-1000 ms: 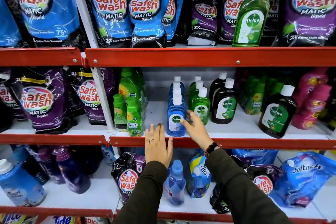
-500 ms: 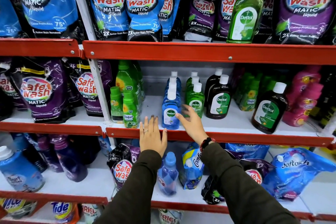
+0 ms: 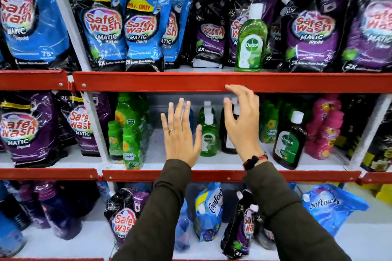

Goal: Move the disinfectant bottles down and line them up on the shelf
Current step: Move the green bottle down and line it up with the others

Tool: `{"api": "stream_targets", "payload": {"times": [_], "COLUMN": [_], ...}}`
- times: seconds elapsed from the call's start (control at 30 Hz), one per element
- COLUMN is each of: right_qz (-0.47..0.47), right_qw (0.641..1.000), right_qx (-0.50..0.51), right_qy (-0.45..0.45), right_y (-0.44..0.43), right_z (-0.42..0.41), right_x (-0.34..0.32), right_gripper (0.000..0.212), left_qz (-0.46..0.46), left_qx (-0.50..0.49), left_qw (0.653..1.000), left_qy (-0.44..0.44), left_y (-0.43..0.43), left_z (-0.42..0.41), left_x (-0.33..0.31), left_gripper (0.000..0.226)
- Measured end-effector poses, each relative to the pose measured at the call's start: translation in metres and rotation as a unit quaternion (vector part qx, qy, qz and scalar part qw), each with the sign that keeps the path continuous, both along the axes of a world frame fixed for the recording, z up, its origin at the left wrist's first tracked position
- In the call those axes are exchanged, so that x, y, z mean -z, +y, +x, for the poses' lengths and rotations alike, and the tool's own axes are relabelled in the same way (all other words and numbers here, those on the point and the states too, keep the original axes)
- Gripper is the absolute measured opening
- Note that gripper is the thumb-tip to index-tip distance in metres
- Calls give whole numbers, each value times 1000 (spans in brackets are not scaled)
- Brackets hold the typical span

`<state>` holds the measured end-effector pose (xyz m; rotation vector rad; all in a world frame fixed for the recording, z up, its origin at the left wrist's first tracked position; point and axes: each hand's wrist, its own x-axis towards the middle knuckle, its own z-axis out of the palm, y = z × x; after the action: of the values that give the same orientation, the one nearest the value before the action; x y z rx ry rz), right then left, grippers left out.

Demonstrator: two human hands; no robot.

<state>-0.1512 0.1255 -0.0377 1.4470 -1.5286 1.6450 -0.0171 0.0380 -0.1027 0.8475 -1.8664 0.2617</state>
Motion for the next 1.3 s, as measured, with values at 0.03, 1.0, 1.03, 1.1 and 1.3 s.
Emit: {"api": "stream_targets", "payload": {"times": [0.03,1.0,1.03,1.1,1.3], "right_qz": [-25,75,76,72,62], "right_qw": [1000,946,947,948,944], "right_qx": [10,-203,-205,-209,-229], "right_qy": [7,-240,-235,-230,-228], "right_y": [5,0,4,11,33], "right_z": [-4,-91,-88,-84,-68], "right_x": [-13,-160,-162,-162,-147], "right_gripper": [27,42,42,40,38], "left_qz": [-18,-101,-101,-100,-85], "left_qx": [0,-60,-60,-53,-13], "left_qw": [1000,992,992,993,996], "left_qy": [0,-47,-46,-41,-16], "left_y": [1,-21,-21,-20,-12], "left_z": [-7,-53,-53,-53,-50], "left_x": [-13,-91,-91,-91,-70], "left_gripper": [67,72,72,71,71]}}
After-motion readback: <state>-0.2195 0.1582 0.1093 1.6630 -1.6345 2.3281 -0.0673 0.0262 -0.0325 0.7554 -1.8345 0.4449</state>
